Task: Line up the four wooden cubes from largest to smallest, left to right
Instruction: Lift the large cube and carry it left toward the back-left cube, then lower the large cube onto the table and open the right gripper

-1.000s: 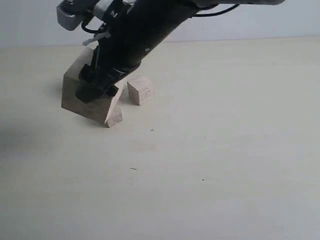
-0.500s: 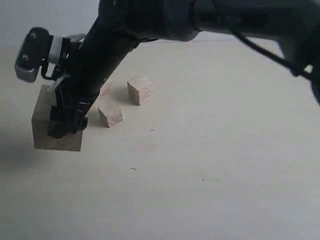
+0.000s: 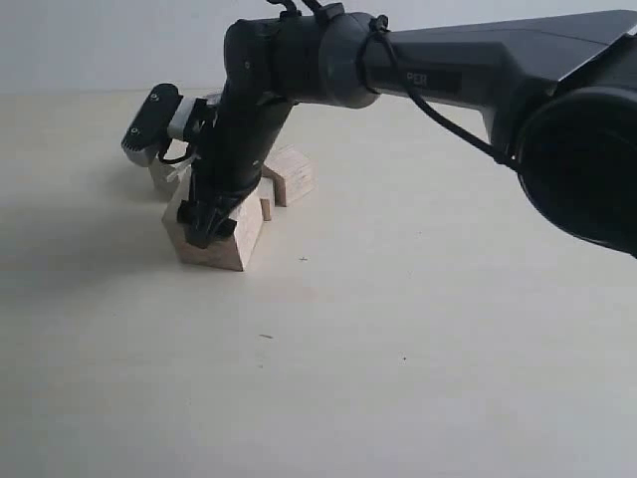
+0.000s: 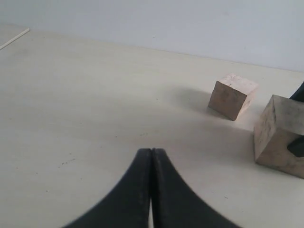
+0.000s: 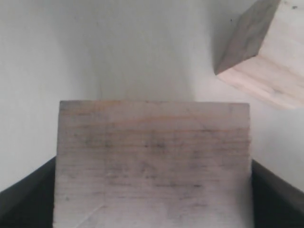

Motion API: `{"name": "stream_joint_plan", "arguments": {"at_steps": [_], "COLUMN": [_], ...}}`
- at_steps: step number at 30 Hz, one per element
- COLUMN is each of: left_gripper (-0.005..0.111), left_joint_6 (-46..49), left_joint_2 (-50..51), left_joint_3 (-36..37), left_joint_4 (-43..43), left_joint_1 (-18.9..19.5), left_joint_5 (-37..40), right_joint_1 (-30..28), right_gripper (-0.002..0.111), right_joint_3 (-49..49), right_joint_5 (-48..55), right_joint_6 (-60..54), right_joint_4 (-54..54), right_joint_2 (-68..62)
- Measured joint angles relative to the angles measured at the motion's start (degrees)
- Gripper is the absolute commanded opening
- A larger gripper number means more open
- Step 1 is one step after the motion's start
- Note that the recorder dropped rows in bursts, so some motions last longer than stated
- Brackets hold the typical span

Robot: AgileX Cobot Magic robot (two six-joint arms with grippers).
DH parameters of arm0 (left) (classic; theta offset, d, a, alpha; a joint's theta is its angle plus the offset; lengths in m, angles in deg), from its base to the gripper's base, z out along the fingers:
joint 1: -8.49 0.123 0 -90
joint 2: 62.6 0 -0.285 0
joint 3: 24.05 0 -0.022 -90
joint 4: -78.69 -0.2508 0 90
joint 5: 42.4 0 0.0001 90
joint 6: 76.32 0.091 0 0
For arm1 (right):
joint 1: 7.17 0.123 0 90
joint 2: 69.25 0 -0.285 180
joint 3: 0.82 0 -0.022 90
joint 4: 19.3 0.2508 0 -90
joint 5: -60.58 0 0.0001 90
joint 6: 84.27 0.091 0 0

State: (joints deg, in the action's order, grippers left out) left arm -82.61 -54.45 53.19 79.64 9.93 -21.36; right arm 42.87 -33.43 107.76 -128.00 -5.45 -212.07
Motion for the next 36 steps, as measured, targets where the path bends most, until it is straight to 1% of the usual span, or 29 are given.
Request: {"name": "stream_joint_plan", "arguments": {"at_steps": [3, 5, 6, 9, 14, 22, 24, 25, 27, 28, 30, 34, 35, 36], "left_gripper": [0.0, 0.0, 0.0, 0.0, 0.0, 0.0, 0.0, 0.0, 0.0, 0.0, 0.0, 0.0, 0.0, 0.0], "left_joint_6": [0.0, 0.0, 0.0, 0.0, 0.0, 0.0, 0.0, 0.0, 0.0, 0.0, 0.0, 0.0, 0.0, 0.0], "left_joint_2": [0.0, 0.0, 0.0, 0.0, 0.0, 0.0, 0.0, 0.0, 0.0, 0.0, 0.0, 0.0, 0.0, 0.0], "left_joint_3": [0.0, 0.0, 0.0, 0.0, 0.0, 0.0, 0.0, 0.0, 0.0, 0.0, 0.0, 0.0, 0.0, 0.0], "left_joint_4": [0.0, 0.0, 0.0, 0.0, 0.0, 0.0, 0.0, 0.0, 0.0, 0.0, 0.0, 0.0, 0.0, 0.0], "left_joint_1": [0.0, 0.0, 0.0, 0.0, 0.0, 0.0, 0.0, 0.0, 0.0, 0.0, 0.0, 0.0, 0.0, 0.0], "left_joint_5": [0.0, 0.0, 0.0, 0.0, 0.0, 0.0, 0.0, 0.0, 0.0, 0.0, 0.0, 0.0, 0.0, 0.0], "right_joint_1": [-0.6, -0.7, -0.6, 0.1, 0.2, 0.2, 0.2, 0.2, 0.2, 0.2, 0.2, 0.2, 0.2, 0.2], "right_gripper": [0.0, 0.0, 0.0, 0.0, 0.0, 0.0, 0.002, 0.005, 0.017, 0.025, 0.044, 0.099, 0.105, 0.105], "right_joint_3": [-0.1, -0.1, -0.1, -0.1, -0.1, -0.1, -0.1, -0.1, -0.1, -0.1, -0.1, -0.1, -0.1, -0.1], "right_joint_5": [3.4, 7.3, 8.3, 8.8, 8.4, 8.2, 8.2, 8.2, 8.2, 8.2, 8.2, 8.5, 8.6, 8.6], "right_joint_6": [-8.5, -15.9, -17.6, -17.4, -13.3, -12.1, -12.1, -12.1, -12.1, -12.1, -12.1, -12.0, -12.0, -11.9], "right_joint_4": [4.7, 10.0, 11.6, 13.0, 7.5, 7.1, 7.1, 7.1, 7.1, 7.1, 7.1, 6.7, 6.4, 6.4], "right_joint_2": [0.0, 0.0, 0.0, 0.0, 0.0, 0.0, 0.0, 0.0, 0.1, 0.1, 0.1, 0.6, 0.7, 1.0]}}
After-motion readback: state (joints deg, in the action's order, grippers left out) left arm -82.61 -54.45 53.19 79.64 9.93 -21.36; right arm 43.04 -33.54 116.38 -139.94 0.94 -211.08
